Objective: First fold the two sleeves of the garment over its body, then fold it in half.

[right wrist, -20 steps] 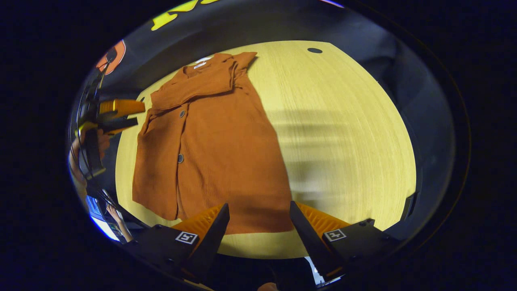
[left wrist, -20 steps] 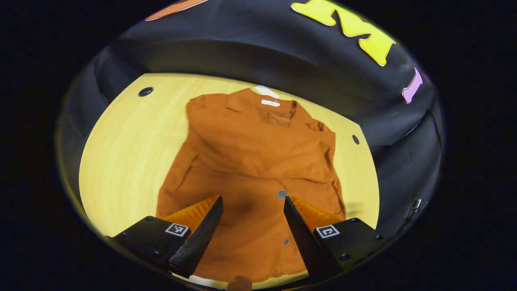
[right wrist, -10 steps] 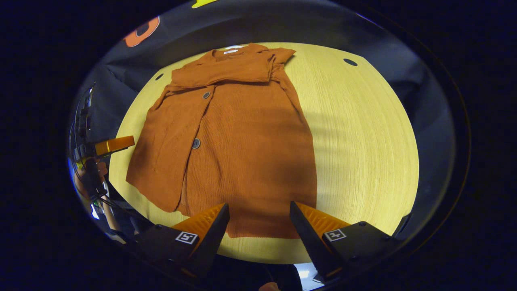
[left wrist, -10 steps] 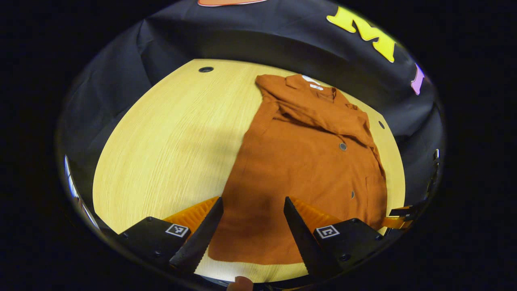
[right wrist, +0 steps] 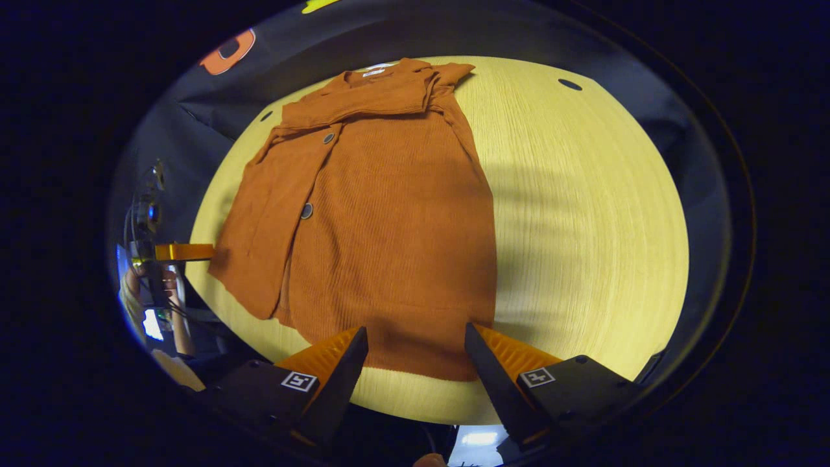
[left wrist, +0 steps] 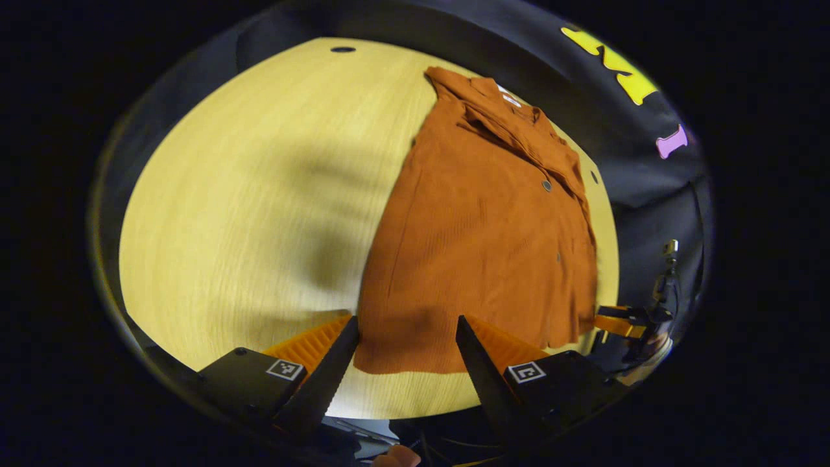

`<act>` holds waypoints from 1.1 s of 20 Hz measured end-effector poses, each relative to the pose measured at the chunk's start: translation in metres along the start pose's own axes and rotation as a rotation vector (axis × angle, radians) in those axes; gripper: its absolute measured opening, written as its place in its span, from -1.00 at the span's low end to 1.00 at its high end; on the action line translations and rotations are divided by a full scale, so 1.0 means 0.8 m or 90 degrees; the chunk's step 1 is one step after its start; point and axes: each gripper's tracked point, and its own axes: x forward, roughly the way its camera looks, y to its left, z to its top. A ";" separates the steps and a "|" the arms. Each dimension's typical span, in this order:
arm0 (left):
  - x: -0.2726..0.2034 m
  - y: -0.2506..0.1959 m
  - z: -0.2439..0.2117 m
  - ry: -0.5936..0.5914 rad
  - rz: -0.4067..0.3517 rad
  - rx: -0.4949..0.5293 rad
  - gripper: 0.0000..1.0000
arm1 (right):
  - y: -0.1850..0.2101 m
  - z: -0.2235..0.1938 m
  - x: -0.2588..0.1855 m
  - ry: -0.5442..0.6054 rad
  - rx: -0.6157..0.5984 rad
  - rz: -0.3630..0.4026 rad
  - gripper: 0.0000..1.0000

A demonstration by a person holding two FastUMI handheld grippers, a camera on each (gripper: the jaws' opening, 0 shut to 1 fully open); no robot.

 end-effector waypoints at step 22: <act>-0.034 0.009 -0.029 0.175 -0.184 0.010 0.96 | -0.067 -0.016 -0.017 0.087 0.182 0.222 0.92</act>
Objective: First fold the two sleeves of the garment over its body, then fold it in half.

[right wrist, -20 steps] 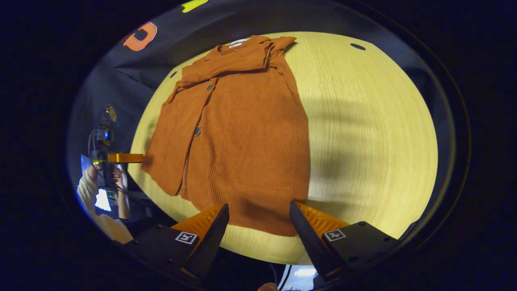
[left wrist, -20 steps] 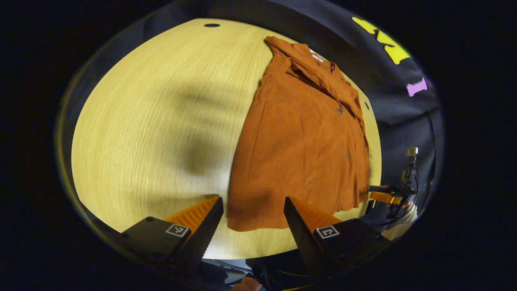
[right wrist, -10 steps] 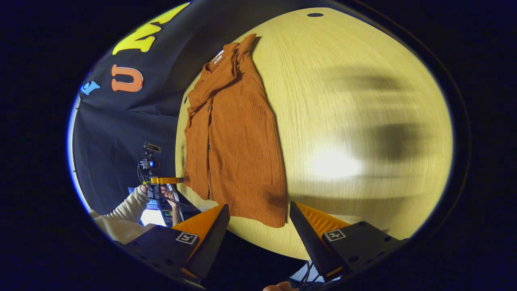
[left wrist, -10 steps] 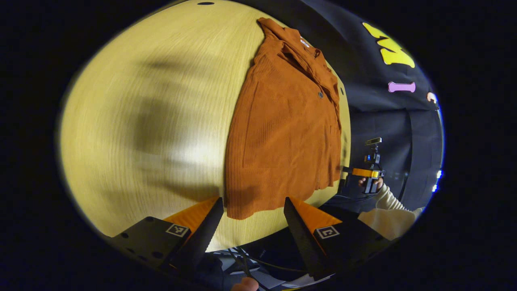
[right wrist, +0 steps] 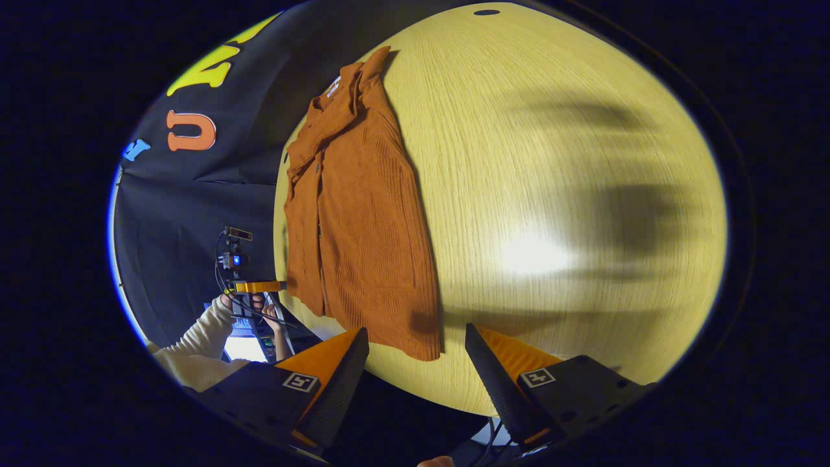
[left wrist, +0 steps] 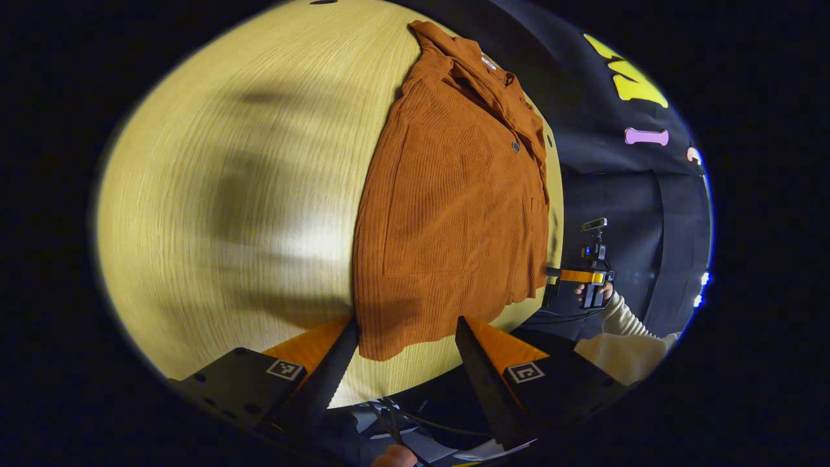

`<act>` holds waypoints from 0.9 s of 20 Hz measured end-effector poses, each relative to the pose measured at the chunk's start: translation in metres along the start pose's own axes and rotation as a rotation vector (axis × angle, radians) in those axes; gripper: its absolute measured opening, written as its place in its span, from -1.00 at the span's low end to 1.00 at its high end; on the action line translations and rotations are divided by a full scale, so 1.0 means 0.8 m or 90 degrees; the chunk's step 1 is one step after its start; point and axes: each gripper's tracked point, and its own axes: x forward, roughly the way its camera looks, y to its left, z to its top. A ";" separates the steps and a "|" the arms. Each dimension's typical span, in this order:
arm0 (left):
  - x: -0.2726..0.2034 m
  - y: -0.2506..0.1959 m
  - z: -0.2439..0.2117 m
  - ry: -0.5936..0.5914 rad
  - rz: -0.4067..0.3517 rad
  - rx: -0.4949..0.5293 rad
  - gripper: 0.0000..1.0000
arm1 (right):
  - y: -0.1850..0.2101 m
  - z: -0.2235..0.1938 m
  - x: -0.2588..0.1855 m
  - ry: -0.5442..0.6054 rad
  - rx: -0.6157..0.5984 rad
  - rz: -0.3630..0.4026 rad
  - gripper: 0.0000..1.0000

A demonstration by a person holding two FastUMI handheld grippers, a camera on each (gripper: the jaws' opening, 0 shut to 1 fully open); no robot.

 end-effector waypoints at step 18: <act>-0.005 -0.001 0.000 0.016 0.023 0.039 0.86 | 0.056 0.008 0.064 0.023 -0.005 0.041 0.49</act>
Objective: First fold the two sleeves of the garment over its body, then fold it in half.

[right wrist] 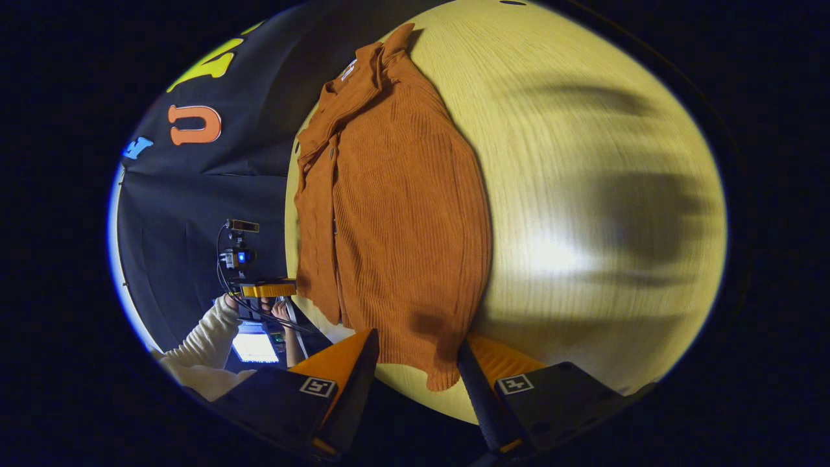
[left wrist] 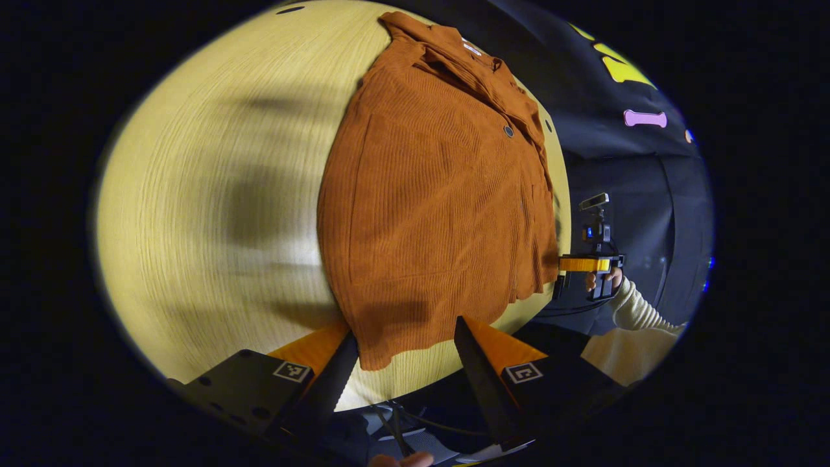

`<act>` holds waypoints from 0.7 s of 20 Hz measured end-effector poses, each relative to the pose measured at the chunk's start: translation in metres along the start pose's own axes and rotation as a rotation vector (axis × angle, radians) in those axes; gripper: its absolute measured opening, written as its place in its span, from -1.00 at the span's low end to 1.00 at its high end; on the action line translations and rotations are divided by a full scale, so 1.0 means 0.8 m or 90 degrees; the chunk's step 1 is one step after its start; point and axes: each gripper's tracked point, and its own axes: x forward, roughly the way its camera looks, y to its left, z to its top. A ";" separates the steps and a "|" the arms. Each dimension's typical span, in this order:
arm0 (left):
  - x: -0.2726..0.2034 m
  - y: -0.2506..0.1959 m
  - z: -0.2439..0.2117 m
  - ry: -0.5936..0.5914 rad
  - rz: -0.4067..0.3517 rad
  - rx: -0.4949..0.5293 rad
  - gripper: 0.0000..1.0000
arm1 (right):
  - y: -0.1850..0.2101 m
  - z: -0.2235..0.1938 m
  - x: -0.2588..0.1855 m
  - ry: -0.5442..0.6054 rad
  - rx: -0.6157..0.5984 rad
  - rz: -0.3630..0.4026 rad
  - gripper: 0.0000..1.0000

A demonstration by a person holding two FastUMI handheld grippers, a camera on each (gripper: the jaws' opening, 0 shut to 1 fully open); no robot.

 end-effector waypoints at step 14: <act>0.007 0.007 -0.004 -0.007 0.046 -0.002 -0.28 | -0.010 -0.003 0.010 0.015 0.016 -0.037 -0.46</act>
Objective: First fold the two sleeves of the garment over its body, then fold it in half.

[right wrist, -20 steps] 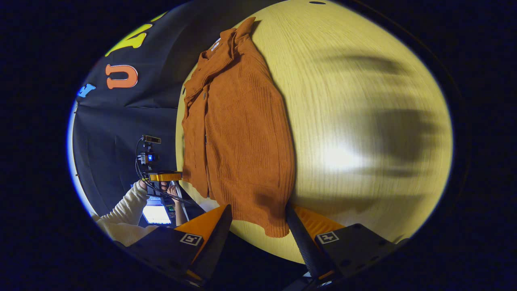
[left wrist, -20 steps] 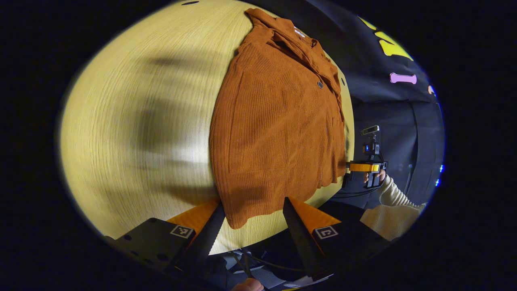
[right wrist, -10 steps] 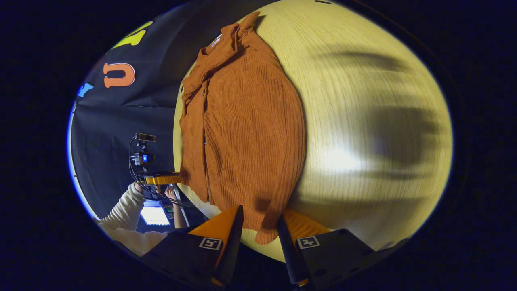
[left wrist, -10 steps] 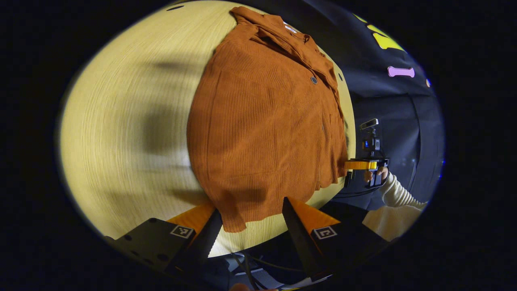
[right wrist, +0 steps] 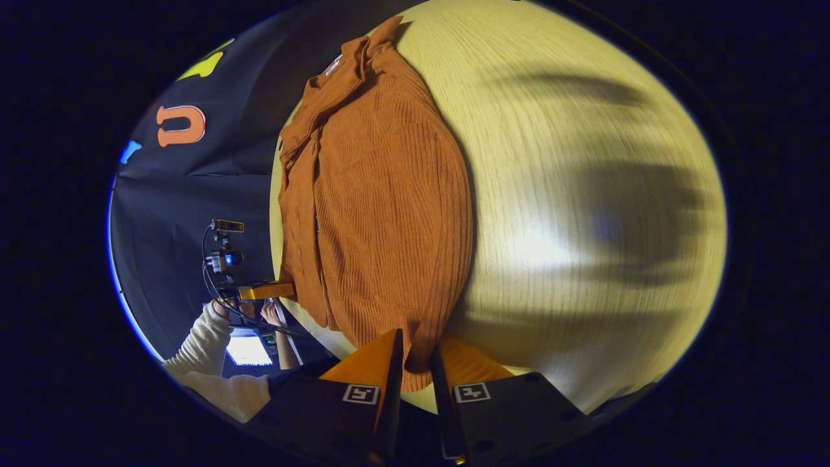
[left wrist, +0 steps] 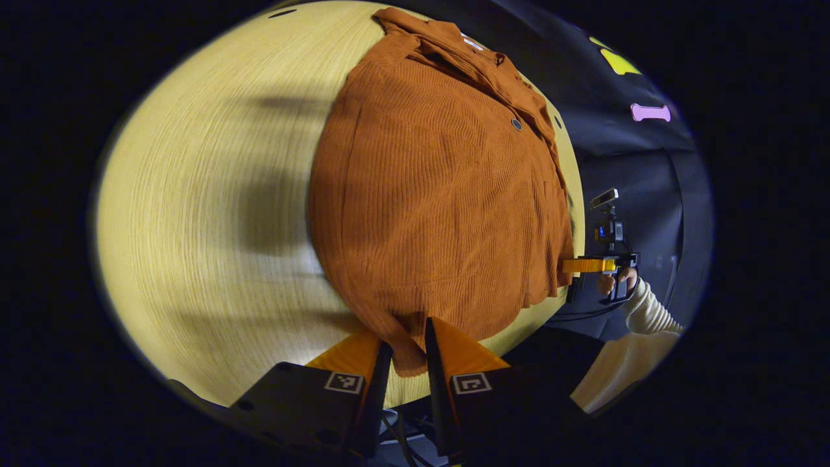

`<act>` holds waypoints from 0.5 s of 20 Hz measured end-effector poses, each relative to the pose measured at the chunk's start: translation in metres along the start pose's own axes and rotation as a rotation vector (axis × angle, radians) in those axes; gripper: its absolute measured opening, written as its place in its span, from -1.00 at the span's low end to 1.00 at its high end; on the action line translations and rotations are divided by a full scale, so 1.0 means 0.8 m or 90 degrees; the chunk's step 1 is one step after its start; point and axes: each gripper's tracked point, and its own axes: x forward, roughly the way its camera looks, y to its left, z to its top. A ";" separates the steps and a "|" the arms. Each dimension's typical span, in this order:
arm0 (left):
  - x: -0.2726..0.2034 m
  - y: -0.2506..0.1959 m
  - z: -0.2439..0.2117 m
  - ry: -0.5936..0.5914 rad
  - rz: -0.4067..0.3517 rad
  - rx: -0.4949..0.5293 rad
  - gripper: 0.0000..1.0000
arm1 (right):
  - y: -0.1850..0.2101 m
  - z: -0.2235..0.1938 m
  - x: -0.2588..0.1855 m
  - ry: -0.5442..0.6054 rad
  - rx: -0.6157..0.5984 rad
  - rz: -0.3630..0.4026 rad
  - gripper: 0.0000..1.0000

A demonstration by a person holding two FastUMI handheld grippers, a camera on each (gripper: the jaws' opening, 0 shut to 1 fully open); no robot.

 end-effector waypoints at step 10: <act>0.002 0.007 0.001 0.005 0.059 -0.006 -0.80 | -0.007 -0.003 0.006 -0.019 -0.026 -0.028 -0.95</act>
